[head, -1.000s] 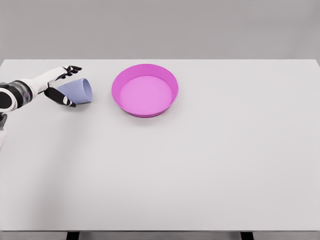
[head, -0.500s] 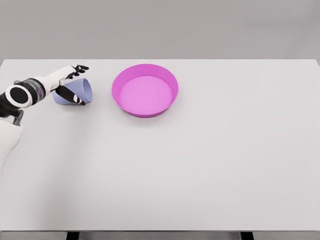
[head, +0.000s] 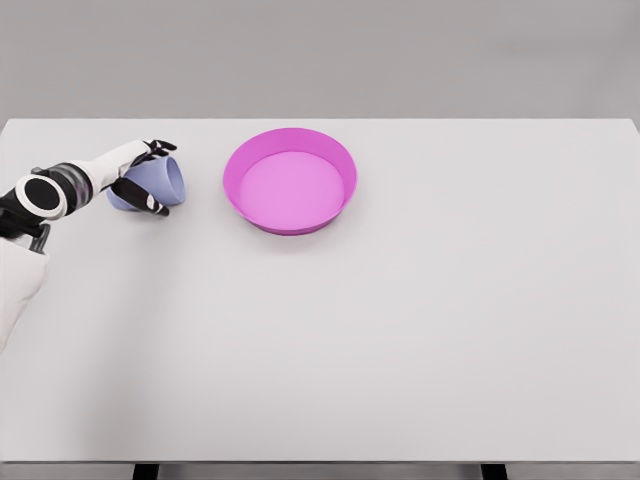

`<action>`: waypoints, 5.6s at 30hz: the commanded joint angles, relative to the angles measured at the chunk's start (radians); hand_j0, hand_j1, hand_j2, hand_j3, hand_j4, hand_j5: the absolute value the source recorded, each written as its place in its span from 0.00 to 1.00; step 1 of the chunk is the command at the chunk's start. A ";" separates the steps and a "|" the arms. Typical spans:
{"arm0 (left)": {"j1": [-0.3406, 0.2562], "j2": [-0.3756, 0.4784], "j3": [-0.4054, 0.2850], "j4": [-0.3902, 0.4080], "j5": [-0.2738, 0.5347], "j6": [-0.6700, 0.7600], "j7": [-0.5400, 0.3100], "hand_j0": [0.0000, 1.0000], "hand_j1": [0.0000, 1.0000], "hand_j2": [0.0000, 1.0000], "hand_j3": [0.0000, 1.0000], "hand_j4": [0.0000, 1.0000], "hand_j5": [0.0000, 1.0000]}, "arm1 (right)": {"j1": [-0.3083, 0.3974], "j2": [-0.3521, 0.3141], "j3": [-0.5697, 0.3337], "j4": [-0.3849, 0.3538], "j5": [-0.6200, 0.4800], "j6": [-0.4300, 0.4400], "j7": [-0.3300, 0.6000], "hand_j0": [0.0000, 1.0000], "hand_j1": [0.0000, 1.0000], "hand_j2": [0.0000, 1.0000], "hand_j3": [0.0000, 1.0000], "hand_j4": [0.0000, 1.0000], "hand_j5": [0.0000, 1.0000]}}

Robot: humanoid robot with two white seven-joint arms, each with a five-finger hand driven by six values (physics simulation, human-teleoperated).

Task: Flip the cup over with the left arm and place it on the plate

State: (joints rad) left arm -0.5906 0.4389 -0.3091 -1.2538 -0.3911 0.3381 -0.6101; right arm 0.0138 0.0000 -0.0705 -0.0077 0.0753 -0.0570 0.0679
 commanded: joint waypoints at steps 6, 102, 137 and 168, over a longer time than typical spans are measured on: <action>-0.002 -0.005 0.001 0.001 0.006 0.001 -0.001 0.77 0.77 0.77 0.77 0.77 0.77 | 0.000 0.000 0.000 0.000 0.000 0.000 0.000 1.00 1.00 1.00 1.00 1.00 1.00; -0.043 -0.439 0.348 0.384 0.603 -0.209 -0.001 0.69 0.69 0.69 0.69 0.69 0.69 | 0.000 0.000 0.000 0.000 0.000 0.000 0.000 1.00 1.00 1.00 1.00 1.00 1.00; -0.035 -0.439 0.335 0.395 0.589 -0.202 -0.001 1.00 1.00 1.00 1.00 1.00 1.00 | 0.000 0.000 0.000 0.000 0.000 0.000 0.000 1.00 1.00 1.00 1.00 1.00 1.00; -0.009 -0.437 0.334 0.289 0.589 -0.186 -0.001 1.00 1.00 1.00 1.00 1.00 1.00 | 0.000 0.000 0.000 0.000 0.000 0.000 0.001 1.00 1.00 1.00 1.00 1.00 1.00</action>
State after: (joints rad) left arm -0.5952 0.0018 0.0236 -0.9440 0.1912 0.1456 -0.6108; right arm 0.0138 0.0000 -0.0705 -0.0077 0.0752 -0.0571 0.0678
